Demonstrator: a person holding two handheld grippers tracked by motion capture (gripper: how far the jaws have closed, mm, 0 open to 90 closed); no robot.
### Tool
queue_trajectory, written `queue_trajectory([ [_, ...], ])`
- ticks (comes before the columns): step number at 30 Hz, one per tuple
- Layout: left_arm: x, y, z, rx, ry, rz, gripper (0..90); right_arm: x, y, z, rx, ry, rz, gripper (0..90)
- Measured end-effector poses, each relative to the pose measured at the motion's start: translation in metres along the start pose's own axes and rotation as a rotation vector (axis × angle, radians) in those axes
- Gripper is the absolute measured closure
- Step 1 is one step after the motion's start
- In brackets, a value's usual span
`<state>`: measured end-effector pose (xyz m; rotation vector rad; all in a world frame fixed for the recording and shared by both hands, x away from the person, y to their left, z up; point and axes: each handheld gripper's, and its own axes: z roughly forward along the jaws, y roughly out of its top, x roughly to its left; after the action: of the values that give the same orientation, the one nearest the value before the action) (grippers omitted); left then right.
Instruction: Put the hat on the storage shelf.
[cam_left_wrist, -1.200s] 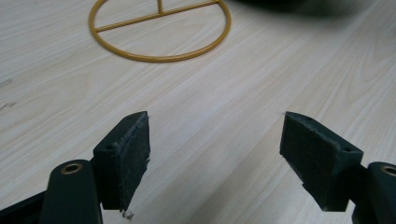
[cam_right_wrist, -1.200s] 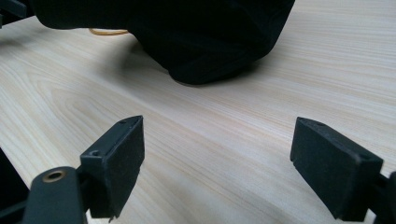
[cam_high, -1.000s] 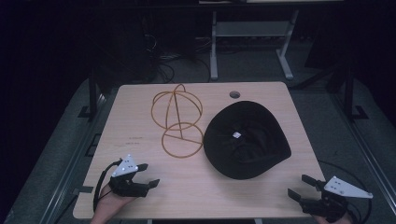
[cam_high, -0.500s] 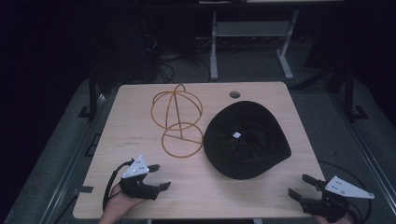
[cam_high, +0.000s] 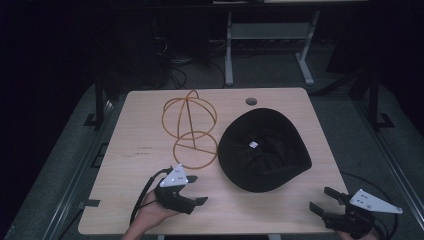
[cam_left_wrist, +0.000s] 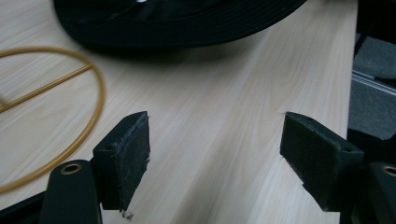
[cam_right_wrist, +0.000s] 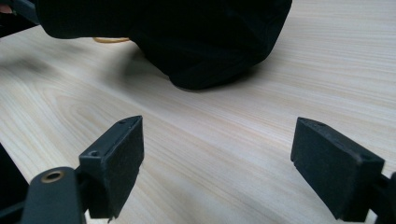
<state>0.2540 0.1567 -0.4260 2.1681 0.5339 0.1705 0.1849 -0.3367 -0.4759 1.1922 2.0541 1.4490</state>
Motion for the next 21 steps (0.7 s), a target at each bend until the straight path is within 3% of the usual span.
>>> queue_trajectory([
  [12,-0.012,0.033,0.026,0.005,-0.032,0.064,23.8,0.0,0.0,-0.001,-0.002,0.011,0.003,16.6],
  [21,-0.018,0.047,0.043,0.026,-0.048,0.099,22.1,0.0,0.0,0.0,-0.001,0.016,-0.002,16.7],
])
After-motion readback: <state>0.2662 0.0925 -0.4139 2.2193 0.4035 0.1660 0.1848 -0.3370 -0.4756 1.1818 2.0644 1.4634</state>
